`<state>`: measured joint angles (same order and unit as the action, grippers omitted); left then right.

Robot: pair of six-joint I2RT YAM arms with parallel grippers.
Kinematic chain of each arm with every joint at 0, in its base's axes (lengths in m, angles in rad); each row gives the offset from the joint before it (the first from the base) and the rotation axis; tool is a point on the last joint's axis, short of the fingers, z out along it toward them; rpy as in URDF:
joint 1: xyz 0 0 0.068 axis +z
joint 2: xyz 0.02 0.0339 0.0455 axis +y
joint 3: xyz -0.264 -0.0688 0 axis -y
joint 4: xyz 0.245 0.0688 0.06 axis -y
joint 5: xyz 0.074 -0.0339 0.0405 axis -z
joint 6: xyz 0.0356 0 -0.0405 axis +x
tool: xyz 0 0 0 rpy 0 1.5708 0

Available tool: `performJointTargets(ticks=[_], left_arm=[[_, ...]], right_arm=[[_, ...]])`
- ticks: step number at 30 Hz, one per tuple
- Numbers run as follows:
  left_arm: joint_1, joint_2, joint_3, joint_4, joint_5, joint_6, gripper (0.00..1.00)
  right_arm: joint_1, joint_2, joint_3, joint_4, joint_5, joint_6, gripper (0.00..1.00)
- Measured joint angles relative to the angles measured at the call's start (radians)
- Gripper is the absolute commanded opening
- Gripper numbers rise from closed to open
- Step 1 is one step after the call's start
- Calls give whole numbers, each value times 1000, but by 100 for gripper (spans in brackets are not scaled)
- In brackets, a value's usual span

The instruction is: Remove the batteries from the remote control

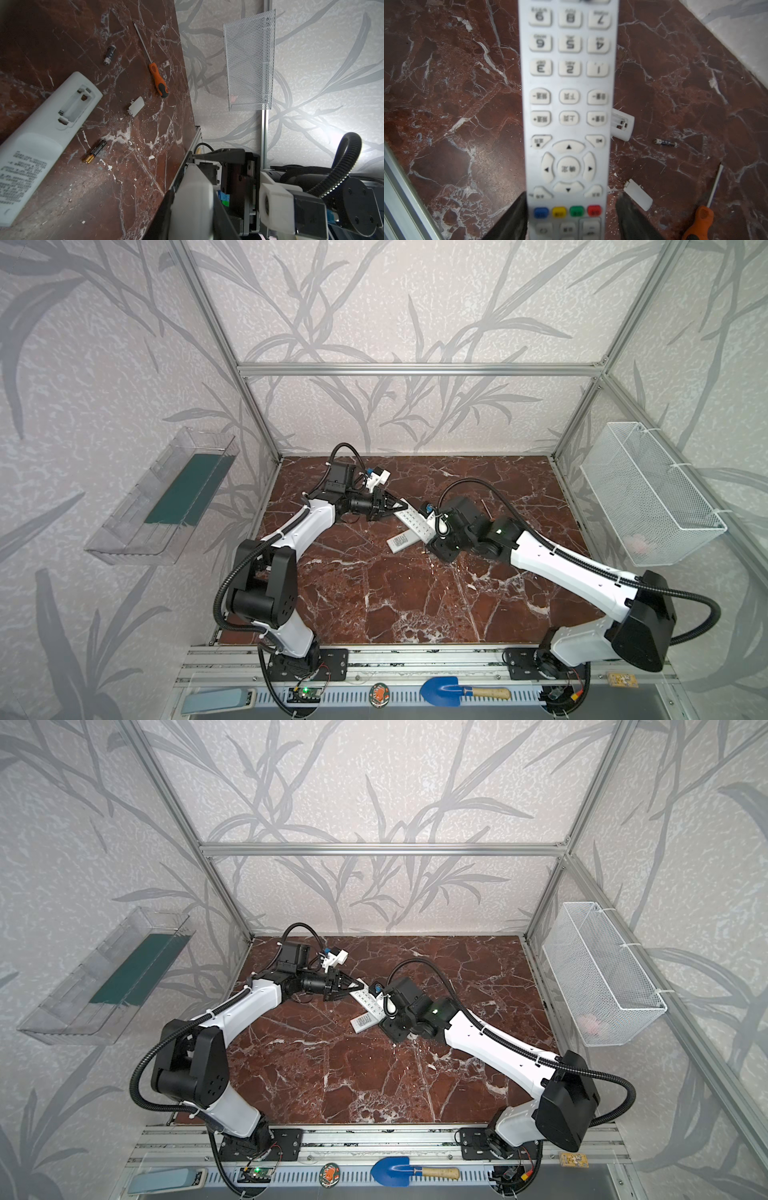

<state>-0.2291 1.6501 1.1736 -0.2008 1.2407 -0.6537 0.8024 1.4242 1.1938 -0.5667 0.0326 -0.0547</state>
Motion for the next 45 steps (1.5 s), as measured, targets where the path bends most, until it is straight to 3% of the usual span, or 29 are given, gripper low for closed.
performJointTargets(ticks=[2, 5, 10, 12, 14, 18, 24, 32, 39, 45], left_arm=[[2, 10, -36, 113, -2, -126, 3], [9, 57, -102, 411, -19, -412, 3], [16, 246, -135, 1030, -139, -974, 1], [16, 313, -131, 1194, -193, -1120, 1], [21, 338, -127, 1254, -217, -1209, 2], [23, 323, -97, 1268, -220, -1269, 2], [21, 301, -93, 1333, -229, -1336, 2], [3, 264, -135, 1345, -272, -1383, 2], [-39, 233, -153, 1383, -317, -1391, 3], [-89, 227, -153, 1396, -320, -1392, 3]], right_arm=[[-53, -13, 11, 2, -25, 14, 89], [-152, -66, 17, 7, -81, 49, 94], [-318, -183, 14, 69, -221, 159, 100], [-362, -228, -5, 115, -277, 208, 100], [-403, -264, -31, 159, -344, 273, 100], [-444, -270, -64, 219, -455, 367, 100], [-449, -274, -151, 322, -522, 388, 99], [-463, -231, -264, 633, -599, 483, 98], [-464, -188, -407, 925, -582, 345, 98], [-480, -113, -415, 1102, -610, 257, 95]])
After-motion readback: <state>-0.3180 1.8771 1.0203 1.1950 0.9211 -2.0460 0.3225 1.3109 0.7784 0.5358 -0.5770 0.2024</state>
